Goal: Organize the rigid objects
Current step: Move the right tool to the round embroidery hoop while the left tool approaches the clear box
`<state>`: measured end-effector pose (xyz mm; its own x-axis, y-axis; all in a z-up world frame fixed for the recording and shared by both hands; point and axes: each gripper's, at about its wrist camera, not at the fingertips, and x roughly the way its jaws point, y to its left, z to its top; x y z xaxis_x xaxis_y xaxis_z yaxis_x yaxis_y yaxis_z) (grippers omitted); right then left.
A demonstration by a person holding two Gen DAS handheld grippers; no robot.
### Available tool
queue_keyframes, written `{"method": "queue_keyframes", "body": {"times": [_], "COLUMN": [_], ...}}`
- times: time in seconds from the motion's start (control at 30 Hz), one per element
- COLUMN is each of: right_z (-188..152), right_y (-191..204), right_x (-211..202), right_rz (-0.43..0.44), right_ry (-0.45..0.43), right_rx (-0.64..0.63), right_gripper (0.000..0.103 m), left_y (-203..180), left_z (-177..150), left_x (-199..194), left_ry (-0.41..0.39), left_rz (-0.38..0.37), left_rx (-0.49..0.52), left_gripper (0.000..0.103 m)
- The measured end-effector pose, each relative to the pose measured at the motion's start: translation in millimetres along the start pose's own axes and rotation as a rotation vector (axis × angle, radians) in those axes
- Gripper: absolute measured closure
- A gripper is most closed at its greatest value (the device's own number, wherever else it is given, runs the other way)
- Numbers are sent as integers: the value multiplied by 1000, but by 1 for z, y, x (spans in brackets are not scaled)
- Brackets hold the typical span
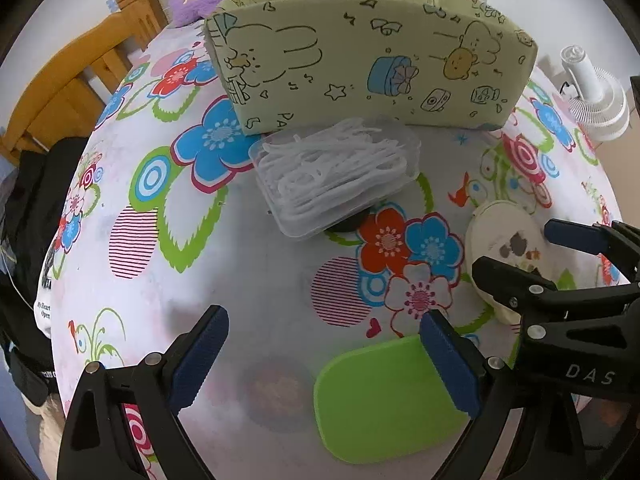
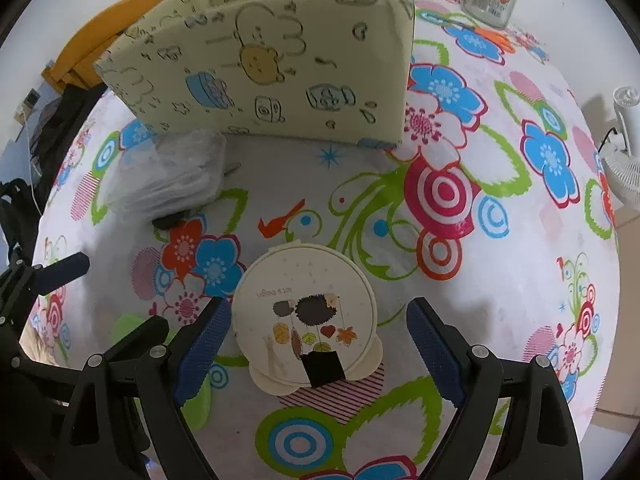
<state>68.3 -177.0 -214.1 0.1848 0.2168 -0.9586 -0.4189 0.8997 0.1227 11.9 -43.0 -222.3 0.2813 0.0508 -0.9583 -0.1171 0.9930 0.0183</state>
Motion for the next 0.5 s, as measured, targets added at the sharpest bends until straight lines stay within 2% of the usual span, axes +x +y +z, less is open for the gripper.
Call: {"method": "queue_keyframes", "body": {"times": [0.17,0.5], "right_z": [-1,-2], "right_y": [-3,1], "right_x": [5,6], "right_rz": [-29,-42], "right_ry": [-9,-20], "right_rx": [31,43], "right_gripper": [1,0], "left_y": [2,14], "left_z": [1,5], "left_x": [3,9], "left_ry": [1,7], "left_rz": [6,9], "left_rx": [6,21], "left_gripper": [5,5]}}
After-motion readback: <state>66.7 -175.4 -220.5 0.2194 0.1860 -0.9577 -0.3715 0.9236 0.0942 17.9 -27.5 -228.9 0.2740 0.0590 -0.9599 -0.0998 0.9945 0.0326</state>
